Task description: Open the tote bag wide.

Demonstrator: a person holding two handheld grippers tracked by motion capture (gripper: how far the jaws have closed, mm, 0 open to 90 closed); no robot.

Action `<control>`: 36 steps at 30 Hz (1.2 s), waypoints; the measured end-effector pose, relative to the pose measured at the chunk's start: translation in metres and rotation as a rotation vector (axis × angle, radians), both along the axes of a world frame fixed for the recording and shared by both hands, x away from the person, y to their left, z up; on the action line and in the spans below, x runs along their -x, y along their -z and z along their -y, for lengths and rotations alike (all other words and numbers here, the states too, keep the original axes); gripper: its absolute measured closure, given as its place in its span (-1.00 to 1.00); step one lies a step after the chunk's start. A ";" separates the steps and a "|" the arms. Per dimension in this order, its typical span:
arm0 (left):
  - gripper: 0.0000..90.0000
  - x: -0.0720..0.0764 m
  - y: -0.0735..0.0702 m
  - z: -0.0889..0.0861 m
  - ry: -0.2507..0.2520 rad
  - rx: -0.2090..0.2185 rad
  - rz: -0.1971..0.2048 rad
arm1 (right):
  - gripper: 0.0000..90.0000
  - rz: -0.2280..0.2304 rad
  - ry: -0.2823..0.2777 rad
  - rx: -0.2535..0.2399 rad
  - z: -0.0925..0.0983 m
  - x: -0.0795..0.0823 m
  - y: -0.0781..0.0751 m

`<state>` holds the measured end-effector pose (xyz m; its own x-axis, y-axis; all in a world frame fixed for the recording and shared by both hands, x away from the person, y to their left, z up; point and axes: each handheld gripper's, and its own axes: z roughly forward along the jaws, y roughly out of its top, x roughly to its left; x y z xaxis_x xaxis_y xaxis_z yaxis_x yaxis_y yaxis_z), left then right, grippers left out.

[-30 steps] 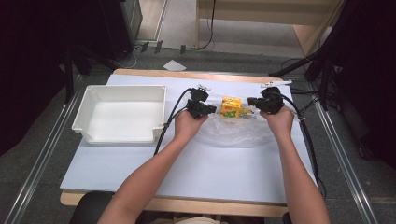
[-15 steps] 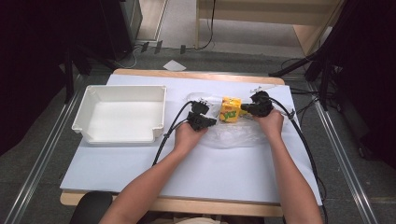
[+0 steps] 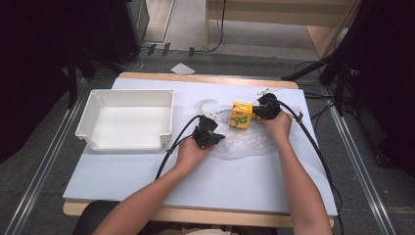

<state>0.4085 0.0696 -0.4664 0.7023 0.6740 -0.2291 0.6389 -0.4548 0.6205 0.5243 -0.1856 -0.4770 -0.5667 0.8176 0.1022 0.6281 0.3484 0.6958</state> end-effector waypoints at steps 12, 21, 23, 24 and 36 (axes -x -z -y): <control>0.99 0.024 0.002 -0.010 0.040 0.019 -0.008 | 1.00 0.009 0.063 0.022 -0.004 -0.026 -0.001; 0.99 0.036 0.001 -0.016 0.067 0.009 -0.006 | 1.00 0.019 0.093 0.029 -0.012 -0.041 0.000; 0.98 0.038 0.001 -0.018 0.074 0.010 -0.006 | 1.00 0.033 0.100 0.032 -0.013 -0.044 0.000; 0.98 0.039 0.001 -0.018 0.076 0.014 -0.009 | 1.00 0.037 0.106 0.037 -0.013 -0.045 0.000; 0.91 0.028 -0.008 -0.017 0.057 0.065 0.008 | 1.00 -0.005 0.096 -0.018 -0.013 -0.034 -0.021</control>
<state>0.3806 0.0863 -0.4583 0.7411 0.6169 -0.2650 0.6079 -0.4489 0.6550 0.5586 -0.1729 -0.4560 -0.4856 0.8660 0.1197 0.6614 0.2744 0.6980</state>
